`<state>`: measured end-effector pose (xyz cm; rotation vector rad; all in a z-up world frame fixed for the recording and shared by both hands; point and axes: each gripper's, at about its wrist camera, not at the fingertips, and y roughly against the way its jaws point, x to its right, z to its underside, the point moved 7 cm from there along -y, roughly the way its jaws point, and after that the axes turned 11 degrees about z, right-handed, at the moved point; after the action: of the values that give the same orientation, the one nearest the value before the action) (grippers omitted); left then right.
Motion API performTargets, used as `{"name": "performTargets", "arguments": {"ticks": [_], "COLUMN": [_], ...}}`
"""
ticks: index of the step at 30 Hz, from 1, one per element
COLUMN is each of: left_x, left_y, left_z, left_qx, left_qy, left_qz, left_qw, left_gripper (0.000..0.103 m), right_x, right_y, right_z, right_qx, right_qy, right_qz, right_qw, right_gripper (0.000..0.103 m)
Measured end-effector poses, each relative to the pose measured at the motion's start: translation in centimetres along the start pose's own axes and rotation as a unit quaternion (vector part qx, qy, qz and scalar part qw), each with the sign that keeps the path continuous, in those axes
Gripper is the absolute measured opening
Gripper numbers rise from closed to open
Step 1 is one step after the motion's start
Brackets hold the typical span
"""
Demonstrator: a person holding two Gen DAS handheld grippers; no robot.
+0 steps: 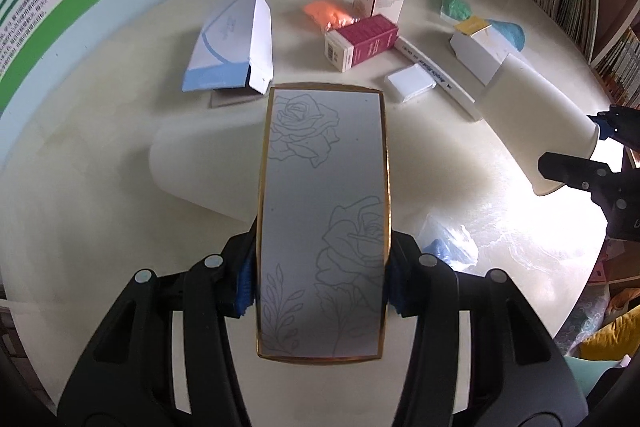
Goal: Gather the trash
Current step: 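Grasp the rose-drawing box with the left tool while the right tool grasps the paper cup, then carry the box and cup with both tools over the wastebasket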
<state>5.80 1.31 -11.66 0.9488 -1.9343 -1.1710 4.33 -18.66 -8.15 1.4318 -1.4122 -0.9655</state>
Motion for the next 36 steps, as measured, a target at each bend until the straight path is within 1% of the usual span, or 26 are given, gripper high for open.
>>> {"name": "performTargets", "arguments": {"ticks": [6, 11, 16, 19, 21, 24, 28, 32, 34, 36], "left_x": [0.8, 2.5, 4.7, 6.4, 7.8, 10.1, 13.8, 18.4, 20.9, 23.0], "left_y": [1.4, 1.9, 2.2, 2.4, 2.5, 2.3, 1.8, 0.7, 0.4, 0.4], "left_z": [-0.5, -0.9, -0.8, -0.7, -0.5, -0.1, 1.4, 3.9, 5.3, 6.5], "left_qx": [0.015, 0.022, 0.017, 0.014, 0.010, 0.001, -0.019, -0.048, -0.058, -0.062], "left_qy": [-0.011, -0.033, -0.072, -0.103, -0.130, -0.173, -0.228, -0.281, -0.305, -0.324], "left_qz": [0.004, 0.023, 0.031, 0.041, 0.047, 0.063, 0.093, 0.117, 0.125, 0.131], "left_qw": [0.9998, 0.9990, 0.9968, 0.9938, 0.9903, 0.9829, 0.9691, 0.9514, 0.9423, 0.9350], "left_gripper": [0.047, 0.047, 0.047, 0.047, 0.047, 0.047, 0.047, 0.047, 0.047, 0.047], "right_x": [0.9, 2.1, 3.7, 4.6, 5.2, 6.2, 7.7, 9.2, 10.0, 10.9], "right_y": [2.6, 5.1, 7.4, 8.4, 9.1, 10.1, 11.3, 12.4, 12.9, 13.4], "right_z": [0.4, 1.4, 3.7, 5.6, 7.1, 10.1, 15.4, 20.8, 22.9, 24.8], "right_qx": [0.025, 0.044, 0.054, 0.053, 0.052, 0.047, 0.030, 0.013, 0.008, 0.005], "right_qy": [-0.025, -0.055, -0.101, -0.134, -0.158, -0.202, -0.273, -0.331, -0.348, -0.360], "right_qz": [0.003, 0.011, 0.032, 0.044, 0.053, 0.071, 0.095, 0.113, 0.118, 0.121], "right_qw": [0.999, 0.997, 0.993, 0.989, 0.985, 0.976, 0.957, 0.937, 0.930, 0.925], "right_gripper": [0.062, 0.062, 0.062, 0.062, 0.062, 0.062, 0.062, 0.062, 0.062, 0.062]}}
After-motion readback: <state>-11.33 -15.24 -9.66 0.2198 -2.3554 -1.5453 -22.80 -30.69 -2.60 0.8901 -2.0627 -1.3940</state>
